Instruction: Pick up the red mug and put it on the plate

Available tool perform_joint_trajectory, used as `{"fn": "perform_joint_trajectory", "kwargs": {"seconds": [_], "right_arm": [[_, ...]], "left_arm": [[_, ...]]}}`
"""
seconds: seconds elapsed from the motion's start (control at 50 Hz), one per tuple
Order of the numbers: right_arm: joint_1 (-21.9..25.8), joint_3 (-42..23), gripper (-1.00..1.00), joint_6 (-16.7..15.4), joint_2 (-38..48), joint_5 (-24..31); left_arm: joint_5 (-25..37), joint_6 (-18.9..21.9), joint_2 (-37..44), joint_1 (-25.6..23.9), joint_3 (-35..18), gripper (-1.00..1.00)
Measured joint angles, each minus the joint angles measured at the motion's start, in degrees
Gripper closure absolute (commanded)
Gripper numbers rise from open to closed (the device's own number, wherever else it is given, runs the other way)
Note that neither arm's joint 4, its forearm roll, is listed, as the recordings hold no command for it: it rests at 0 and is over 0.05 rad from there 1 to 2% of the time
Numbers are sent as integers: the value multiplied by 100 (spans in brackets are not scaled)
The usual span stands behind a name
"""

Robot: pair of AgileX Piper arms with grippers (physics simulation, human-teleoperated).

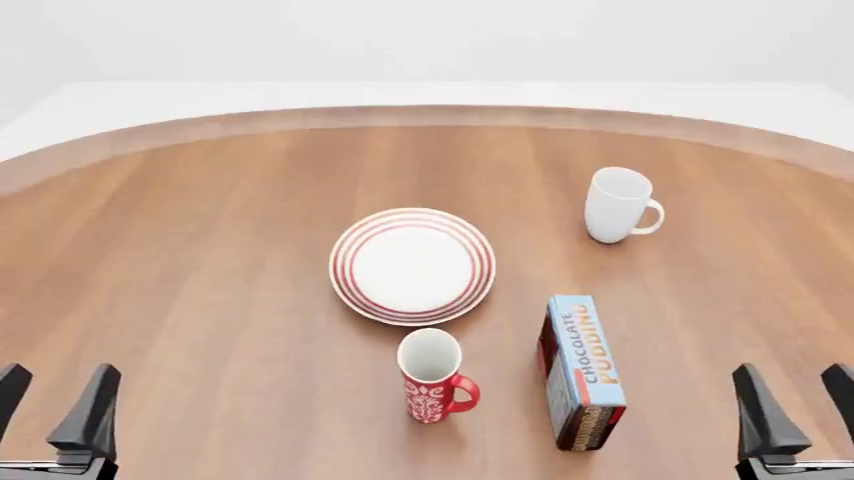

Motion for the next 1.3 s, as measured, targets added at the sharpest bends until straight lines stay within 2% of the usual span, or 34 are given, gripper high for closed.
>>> {"fn": "perform_joint_trajectory", "kwargs": {"seconds": [0.36,0.54,0.66,0.8,1.3], "right_arm": [[85,-86,-100,-83,-3,50],[257,-440,-100,-182,-8,230],[997,-1177,-100,-445,324,695],[1578,-1730,-100,-657,723,973],[2936,-2723,-100,-1426,1935,1671]], "left_arm": [[0,0,0,0,0,-100],[0,0,0,0,0,-100],[0,0,0,0,0,-100],[0,0,0,0,0,-100],[0,0,0,0,0,-100]]}}
